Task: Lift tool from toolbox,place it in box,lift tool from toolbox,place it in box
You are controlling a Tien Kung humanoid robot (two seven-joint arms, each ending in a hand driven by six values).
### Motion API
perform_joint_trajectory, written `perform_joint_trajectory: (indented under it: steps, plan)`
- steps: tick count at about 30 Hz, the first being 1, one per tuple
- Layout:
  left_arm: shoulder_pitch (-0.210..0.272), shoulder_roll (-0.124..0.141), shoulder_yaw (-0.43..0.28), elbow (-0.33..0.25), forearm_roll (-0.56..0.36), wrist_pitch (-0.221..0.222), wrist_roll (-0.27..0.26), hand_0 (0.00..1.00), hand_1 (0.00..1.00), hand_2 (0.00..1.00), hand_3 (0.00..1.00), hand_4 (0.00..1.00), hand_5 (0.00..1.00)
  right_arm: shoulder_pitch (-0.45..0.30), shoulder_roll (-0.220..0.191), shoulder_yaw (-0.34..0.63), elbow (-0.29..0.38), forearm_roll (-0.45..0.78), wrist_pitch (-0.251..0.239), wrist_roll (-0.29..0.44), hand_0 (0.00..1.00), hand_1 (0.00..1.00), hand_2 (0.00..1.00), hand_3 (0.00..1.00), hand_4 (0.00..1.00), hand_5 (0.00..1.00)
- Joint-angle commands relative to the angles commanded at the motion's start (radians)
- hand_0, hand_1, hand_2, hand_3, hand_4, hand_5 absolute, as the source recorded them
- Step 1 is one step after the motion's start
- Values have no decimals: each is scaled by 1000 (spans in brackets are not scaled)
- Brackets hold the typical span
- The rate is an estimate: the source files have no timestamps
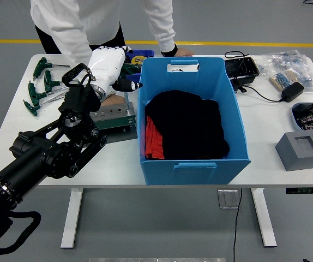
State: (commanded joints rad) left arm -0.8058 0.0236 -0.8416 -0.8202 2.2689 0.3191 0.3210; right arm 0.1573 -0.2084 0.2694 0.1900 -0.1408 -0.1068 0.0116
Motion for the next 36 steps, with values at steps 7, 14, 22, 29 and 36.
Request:
perform_joint_trajectory:
  steps: [7,14,22,29,36]
  plan:
    - [-12,7,11,31,0,-26,19,620,423,382,520,998,419,1,0,0,0,0,-1,0,687,673,749,604,806,750]
    - [-15,8,19,35,0,-25,15,527,346,313,430,998,429,0,0,6,0,-10,0,-3,686,673,750,604,807,750]
    - [-22,6,14,56,0,1,-1,463,283,264,325,998,446,4,0,11,2,-21,-3,-7,687,673,750,605,808,750]
    - [-35,2,16,80,0,1,-9,426,247,239,297,998,472,4,-2,16,3,-36,-3,-11,687,673,750,605,808,751]
    - [-41,0,19,108,-1,-9,-19,417,238,232,289,998,485,1,-2,19,4,-44,-3,-13,686,674,750,604,808,750]
